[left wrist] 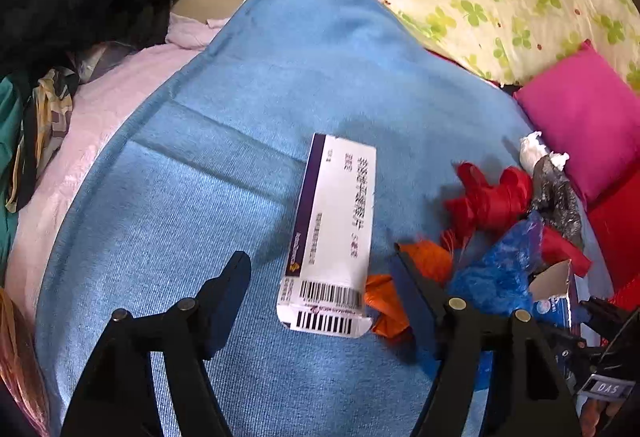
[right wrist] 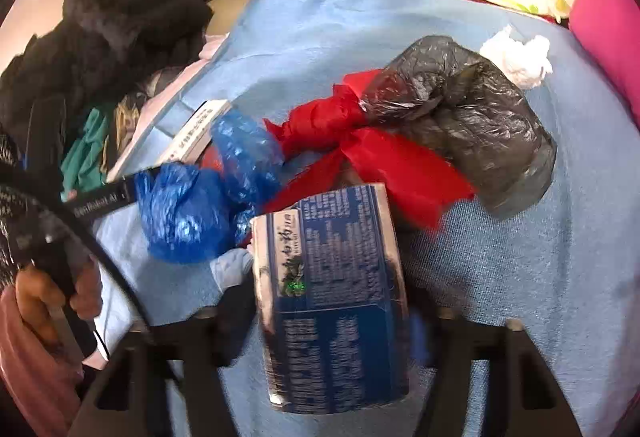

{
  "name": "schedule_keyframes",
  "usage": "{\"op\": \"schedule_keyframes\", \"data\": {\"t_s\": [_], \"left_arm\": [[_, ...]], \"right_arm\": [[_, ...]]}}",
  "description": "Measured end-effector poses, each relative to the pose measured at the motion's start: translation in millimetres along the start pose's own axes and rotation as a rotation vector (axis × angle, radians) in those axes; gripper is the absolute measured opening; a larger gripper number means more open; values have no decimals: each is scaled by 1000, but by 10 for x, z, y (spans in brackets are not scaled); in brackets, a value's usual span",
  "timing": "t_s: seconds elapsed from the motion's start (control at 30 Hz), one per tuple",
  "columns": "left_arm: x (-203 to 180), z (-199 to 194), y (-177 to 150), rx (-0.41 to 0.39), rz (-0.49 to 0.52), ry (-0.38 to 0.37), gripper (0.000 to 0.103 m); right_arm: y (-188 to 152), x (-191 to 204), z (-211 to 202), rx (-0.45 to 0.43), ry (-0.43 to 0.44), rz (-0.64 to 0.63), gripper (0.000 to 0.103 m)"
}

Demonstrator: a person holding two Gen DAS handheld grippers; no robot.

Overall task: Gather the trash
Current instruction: 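Grasp the white medicine box with the left tool while the right tool holds the blue box, then carry both boxes over the red mesh basket and open both tools to drop them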

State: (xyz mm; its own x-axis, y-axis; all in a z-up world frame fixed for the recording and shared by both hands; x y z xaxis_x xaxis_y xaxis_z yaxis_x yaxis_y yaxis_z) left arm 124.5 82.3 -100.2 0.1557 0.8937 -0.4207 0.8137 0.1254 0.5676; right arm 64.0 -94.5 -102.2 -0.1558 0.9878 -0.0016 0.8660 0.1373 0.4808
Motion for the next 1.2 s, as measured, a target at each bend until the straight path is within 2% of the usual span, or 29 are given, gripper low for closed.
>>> {"op": "schedule_keyframes", "data": {"t_s": [0.1, 0.4, 0.5, 0.57, 0.63, 0.83, 1.0, 1.2], "left_arm": [[-2, 23, 33, -13, 5, 12, 74], [69, 186, 195, -36, -9, 92, 73], [43, 233, 226, -35, -23, 93, 73], [25, 256, 233, -32, -23, 97, 67], [22, 281, 221, -23, -12, 116, 49], [-52, 229, 212, -30, 10, 118, 48], [-181, -65, 325, -110, 35, 130, 48], [-592, -564, 431, -245, 110, 90, 48]], "right_arm": [[-20, -12, -62, -16, -20, -17, 61], [-191, -163, -254, -21, 12, -45, 61], [-229, -206, -247, -14, 18, -36, 61], [-241, -258, -255, -11, 20, -23, 61], [-241, -315, -276, -13, 22, -8, 61], [-188, -427, -410, -50, 22, 18, 61], [-147, -518, -567, -99, 16, 45, 61], [-84, -748, -881, -191, 16, 94, 61]]}}
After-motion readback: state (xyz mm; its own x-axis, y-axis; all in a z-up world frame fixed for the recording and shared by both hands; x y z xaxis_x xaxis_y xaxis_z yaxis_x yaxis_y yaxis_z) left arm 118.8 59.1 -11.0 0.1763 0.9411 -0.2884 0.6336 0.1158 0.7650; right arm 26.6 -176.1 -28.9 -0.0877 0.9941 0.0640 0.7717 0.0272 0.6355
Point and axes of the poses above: each gripper's, at about its wrist camera, not at the fingertips, and z roughly the way its jaws point, x to its left, y to its top, the point moved 10 cm from there along z, roughly the way its jaws point, and after that the axes turned 12 degrees about -y, right-handed, at the moved point
